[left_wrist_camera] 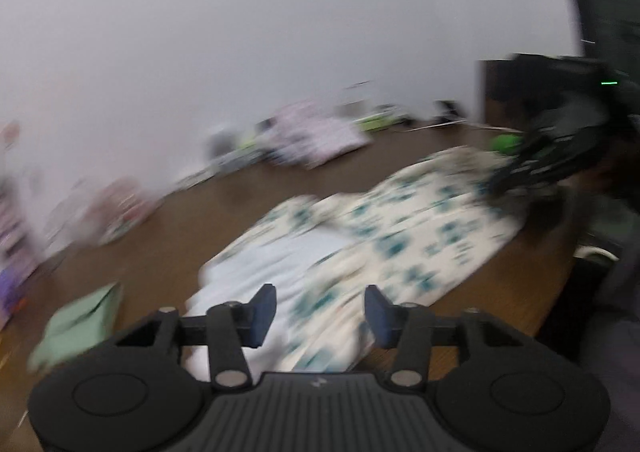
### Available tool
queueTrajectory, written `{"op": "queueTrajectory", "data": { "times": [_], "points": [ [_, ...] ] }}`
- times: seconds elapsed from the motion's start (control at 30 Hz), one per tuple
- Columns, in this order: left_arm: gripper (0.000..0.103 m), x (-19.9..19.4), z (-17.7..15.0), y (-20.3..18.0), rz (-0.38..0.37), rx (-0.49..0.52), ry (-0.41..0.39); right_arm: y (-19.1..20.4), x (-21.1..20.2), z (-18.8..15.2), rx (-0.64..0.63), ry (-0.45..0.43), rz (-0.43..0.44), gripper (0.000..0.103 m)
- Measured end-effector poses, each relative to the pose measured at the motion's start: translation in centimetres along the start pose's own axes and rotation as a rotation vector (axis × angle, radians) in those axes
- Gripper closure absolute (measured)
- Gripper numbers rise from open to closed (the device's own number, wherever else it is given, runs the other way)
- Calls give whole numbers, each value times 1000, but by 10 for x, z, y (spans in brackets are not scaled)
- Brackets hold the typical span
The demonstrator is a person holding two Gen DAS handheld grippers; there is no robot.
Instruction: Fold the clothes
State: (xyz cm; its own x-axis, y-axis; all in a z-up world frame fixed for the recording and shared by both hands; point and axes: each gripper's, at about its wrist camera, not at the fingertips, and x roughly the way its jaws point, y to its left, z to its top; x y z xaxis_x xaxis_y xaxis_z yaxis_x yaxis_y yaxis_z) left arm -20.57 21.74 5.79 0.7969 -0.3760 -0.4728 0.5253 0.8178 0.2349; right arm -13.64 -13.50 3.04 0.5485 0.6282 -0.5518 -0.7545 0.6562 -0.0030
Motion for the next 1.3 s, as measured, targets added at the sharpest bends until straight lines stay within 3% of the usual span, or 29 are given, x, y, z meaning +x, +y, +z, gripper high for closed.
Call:
{"op": "queueTrajectory", "data": {
  "times": [0.1, 0.17, 0.23, 0.3, 0.4, 0.43, 0.5, 0.53, 0.6, 0.7, 0.77, 0.87, 1.07, 1.1, 1.13, 1.17, 1.2, 1.27, 1.3],
  "points": [
    [54, 25, 7, -5, -33, -63, -59, -1, 15, -3, 22, 4, -35, 96],
    [56, 50, 3, -5, -23, -142, -20, -2, 23, -7, 44, 23, -54, 96],
    [63, 66, -4, -10, -19, -132, 48, -4, 29, -12, 60, 41, -74, 96],
    [64, 75, -12, -14, -16, -119, 93, -8, 29, -15, 87, 39, -67, 96],
    [63, 71, -14, -7, -42, -166, 99, -13, 28, -14, 114, 50, -48, 96],
    [62, 66, -9, 3, -70, -220, 86, -14, 26, -9, 111, 63, -42, 95],
    [45, 56, 3, 29, -101, -369, 14, -14, 14, 2, 82, 61, -31, 85],
    [30, 53, 11, 42, -93, -436, -19, -15, 6, 9, 57, 47, -26, 68],
    [24, 55, 35, 62, 6, -477, -30, -25, -6, 26, 10, 37, -32, 57],
    [24, 86, 68, 79, 64, -427, 18, -50, -10, 53, -37, 52, -48, 57],
    [23, 119, 84, 87, 65, -406, 56, -76, 7, 72, -11, 100, -19, 57],
    [23, 182, 92, 97, 77, -456, 165, -108, 49, 88, 44, 188, 37, 57],
    [24, 246, 74, 103, -25, -526, 273, -126, 109, 75, 80, 315, -12, 61],
    [26, 248, 70, 104, -23, -524, 281, -127, 111, 71, 104, 317, -28, 64],
    [46, 251, 66, 104, -18, -520, 288, -128, 113, 67, 134, 319, -50, 70],
    [76, 253, 64, 104, -3, -513, 294, -126, 114, 63, 146, 324, -62, 75],
    [85, 254, 62, 104, 10, -509, 299, -125, 115, 60, 150, 326, -69, 83],
    [93, 252, 61, 109, 0, -546, 304, -118, 112, 55, 140, 305, -91, 87],
    [95, 249, 60, 110, -7, -566, 303, -114, 109, 54, 132, 295, -101, 94]
  ]
}}
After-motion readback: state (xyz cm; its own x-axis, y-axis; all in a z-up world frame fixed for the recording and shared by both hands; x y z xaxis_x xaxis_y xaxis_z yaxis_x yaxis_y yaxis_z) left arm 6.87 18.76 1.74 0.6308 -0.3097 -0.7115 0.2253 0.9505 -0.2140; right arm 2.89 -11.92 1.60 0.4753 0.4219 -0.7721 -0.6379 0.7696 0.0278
